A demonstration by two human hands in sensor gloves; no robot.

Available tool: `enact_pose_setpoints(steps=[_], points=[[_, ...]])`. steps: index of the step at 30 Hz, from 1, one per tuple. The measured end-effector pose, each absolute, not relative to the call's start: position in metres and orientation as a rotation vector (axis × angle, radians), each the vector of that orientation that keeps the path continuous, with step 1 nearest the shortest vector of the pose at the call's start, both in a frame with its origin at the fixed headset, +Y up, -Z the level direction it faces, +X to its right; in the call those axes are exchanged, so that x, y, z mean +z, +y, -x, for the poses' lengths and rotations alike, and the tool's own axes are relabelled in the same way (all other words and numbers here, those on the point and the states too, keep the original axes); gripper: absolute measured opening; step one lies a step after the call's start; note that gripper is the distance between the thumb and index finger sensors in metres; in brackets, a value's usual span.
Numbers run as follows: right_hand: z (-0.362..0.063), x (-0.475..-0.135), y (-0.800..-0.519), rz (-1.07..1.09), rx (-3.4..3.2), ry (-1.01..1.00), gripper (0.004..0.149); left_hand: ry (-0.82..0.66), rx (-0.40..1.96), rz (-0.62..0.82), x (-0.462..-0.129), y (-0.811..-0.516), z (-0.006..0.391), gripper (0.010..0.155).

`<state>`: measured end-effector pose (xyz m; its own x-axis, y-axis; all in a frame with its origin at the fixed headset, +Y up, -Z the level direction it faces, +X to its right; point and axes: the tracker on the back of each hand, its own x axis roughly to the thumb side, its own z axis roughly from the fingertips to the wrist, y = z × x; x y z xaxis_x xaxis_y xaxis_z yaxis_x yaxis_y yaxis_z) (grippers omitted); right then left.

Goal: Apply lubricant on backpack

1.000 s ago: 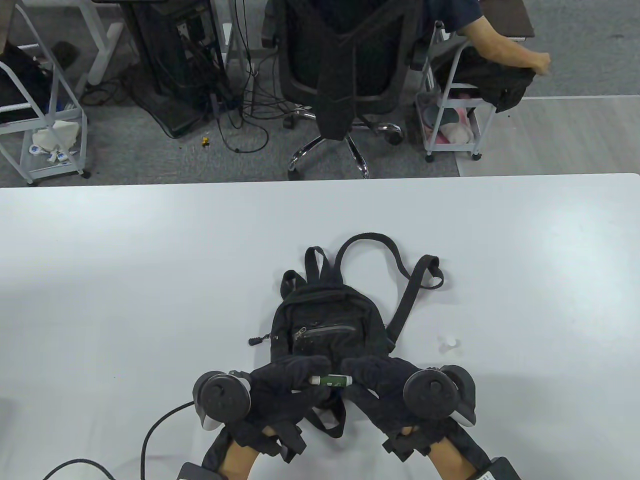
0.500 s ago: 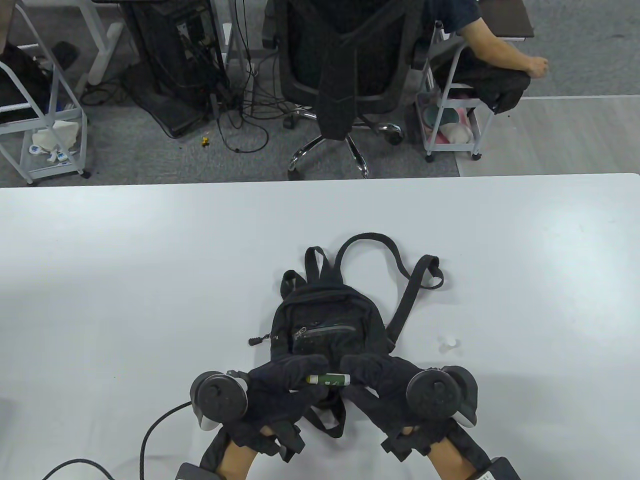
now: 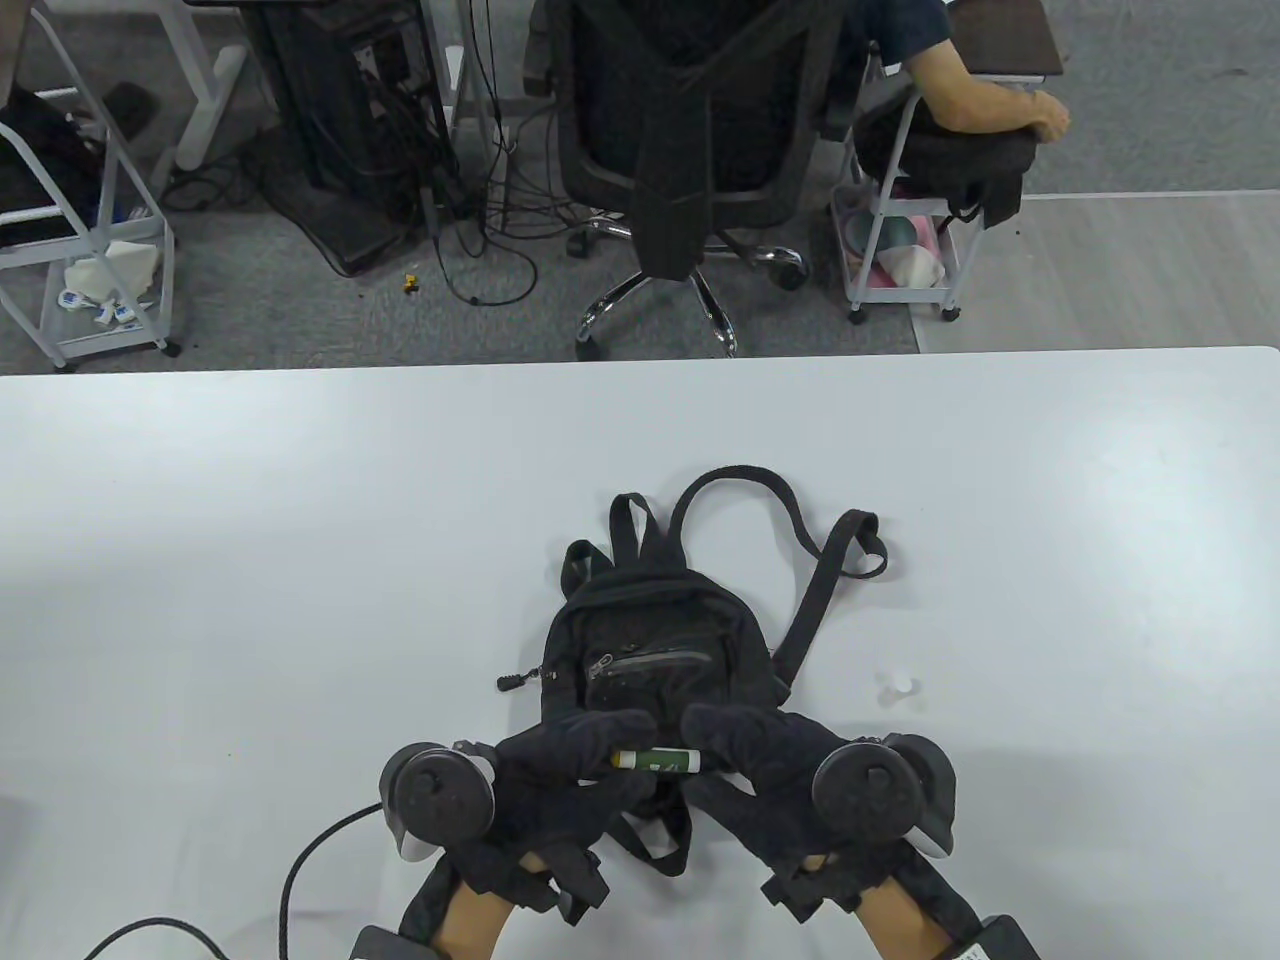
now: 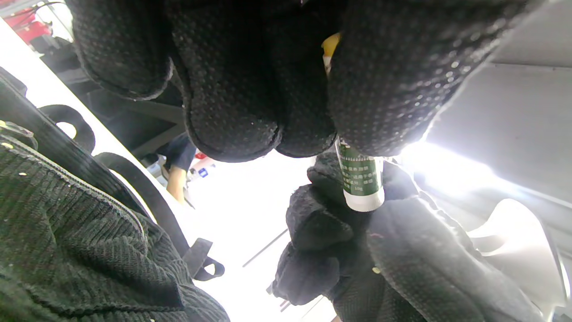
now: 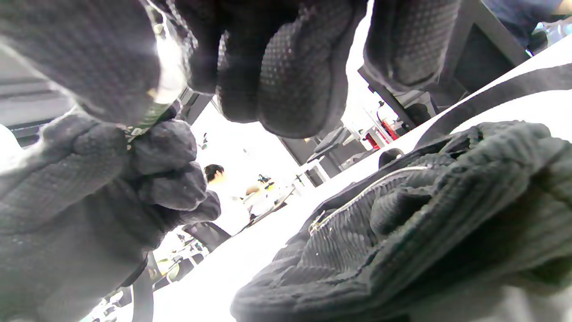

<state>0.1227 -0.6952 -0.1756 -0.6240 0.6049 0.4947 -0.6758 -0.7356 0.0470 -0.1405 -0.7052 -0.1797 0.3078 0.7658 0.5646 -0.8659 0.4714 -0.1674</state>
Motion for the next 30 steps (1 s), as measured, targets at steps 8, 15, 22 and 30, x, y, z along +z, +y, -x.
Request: enact_pose_setpoints(steps=[8,15,22,30], points=[[-0.123,-0.178,-0.698,-0.633,2.295,-0.134,0.051,-0.640,1.088,-0.179,-0.180,-0.705,0.140,0.052],[-0.122,-0.175,-0.694,-0.640,2.334,-0.197,0.058,-0.637,1.085,-0.174,-0.180,-0.705,0.141,0.053],[-0.124,-0.180,-0.700,-0.621,2.272,-0.104,0.052,-0.640,1.079,-0.182,-0.178,-0.704,0.140,0.052],[-0.116,-0.181,-0.702,-0.515,2.206,-0.067,0.061,-0.652,1.034,-0.248,-0.170,-0.702,0.130,0.052]])
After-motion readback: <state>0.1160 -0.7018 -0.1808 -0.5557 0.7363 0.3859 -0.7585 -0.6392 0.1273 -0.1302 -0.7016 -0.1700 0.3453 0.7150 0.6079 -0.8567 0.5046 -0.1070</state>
